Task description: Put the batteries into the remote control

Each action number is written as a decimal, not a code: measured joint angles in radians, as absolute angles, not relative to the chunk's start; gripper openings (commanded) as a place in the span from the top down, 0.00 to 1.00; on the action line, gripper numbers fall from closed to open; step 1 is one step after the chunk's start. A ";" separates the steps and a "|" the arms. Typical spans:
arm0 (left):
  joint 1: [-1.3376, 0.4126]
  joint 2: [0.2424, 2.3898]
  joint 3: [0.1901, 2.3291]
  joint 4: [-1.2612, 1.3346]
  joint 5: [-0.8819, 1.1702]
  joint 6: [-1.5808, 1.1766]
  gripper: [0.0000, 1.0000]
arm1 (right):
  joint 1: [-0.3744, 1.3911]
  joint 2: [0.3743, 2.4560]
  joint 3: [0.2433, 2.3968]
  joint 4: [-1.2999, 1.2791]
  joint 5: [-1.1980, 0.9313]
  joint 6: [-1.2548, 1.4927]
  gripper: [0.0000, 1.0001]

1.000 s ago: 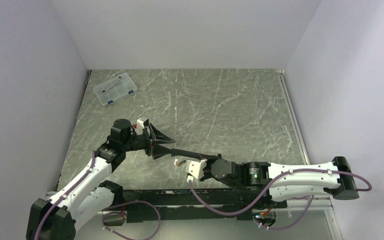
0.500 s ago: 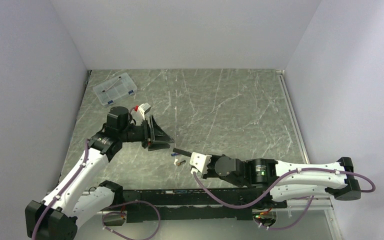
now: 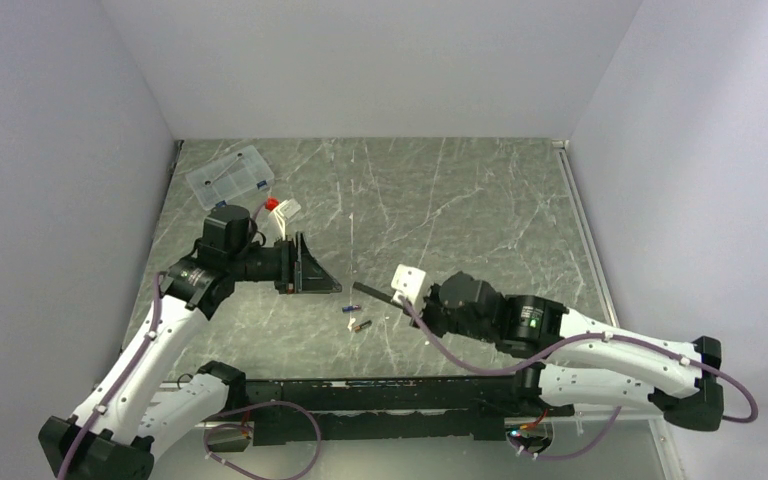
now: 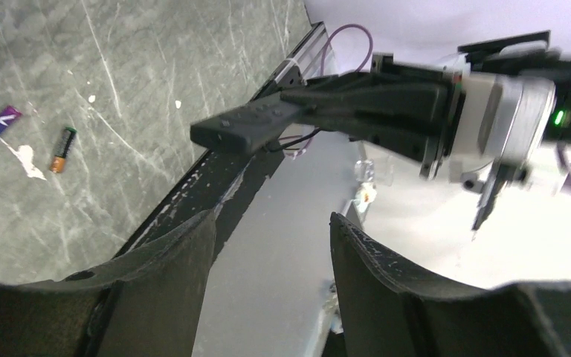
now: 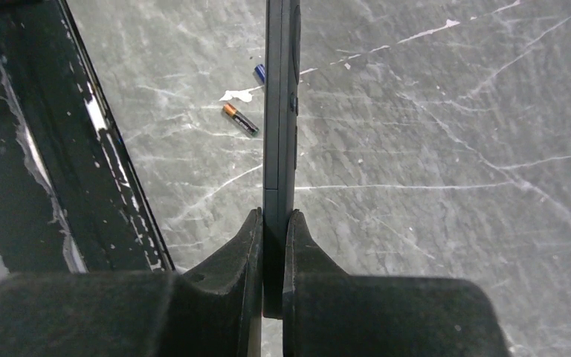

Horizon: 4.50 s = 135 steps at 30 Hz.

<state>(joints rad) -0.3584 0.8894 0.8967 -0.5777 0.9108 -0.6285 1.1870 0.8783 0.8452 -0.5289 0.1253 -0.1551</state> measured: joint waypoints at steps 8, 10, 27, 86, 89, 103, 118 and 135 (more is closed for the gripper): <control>-0.358 0.869 0.931 -0.634 0.912 -0.511 0.38 | 1.039 0.894 0.890 -0.537 -0.197 -0.126 1.00; -0.358 0.862 0.931 -0.632 0.918 -0.508 0.39 | 1.000 0.903 0.903 -0.543 -0.274 -0.115 1.00; -0.358 0.774 0.889 -0.535 0.965 -0.517 0.40 | 0.812 1.004 0.989 -0.561 -0.828 0.020 1.00; -0.356 0.743 0.834 -0.351 1.125 -0.609 1.00 | 0.772 1.198 1.039 -0.276 -1.082 0.341 1.00; -0.356 0.743 0.834 -0.349 1.127 -0.609 1.00 | 0.772 1.199 1.039 -0.275 -1.085 0.344 0.90; -0.356 0.710 0.757 -0.262 1.122 -0.679 1.00 | 0.730 1.159 0.997 -0.238 -1.072 0.361 0.65; -0.356 0.684 0.695 -0.187 1.061 -0.762 1.00 | 0.617 0.934 0.838 -0.179 -0.953 0.401 0.53; -0.356 0.627 0.606 -0.044 0.970 -0.948 1.00 | 0.596 0.566 0.697 -0.243 -0.564 0.552 0.35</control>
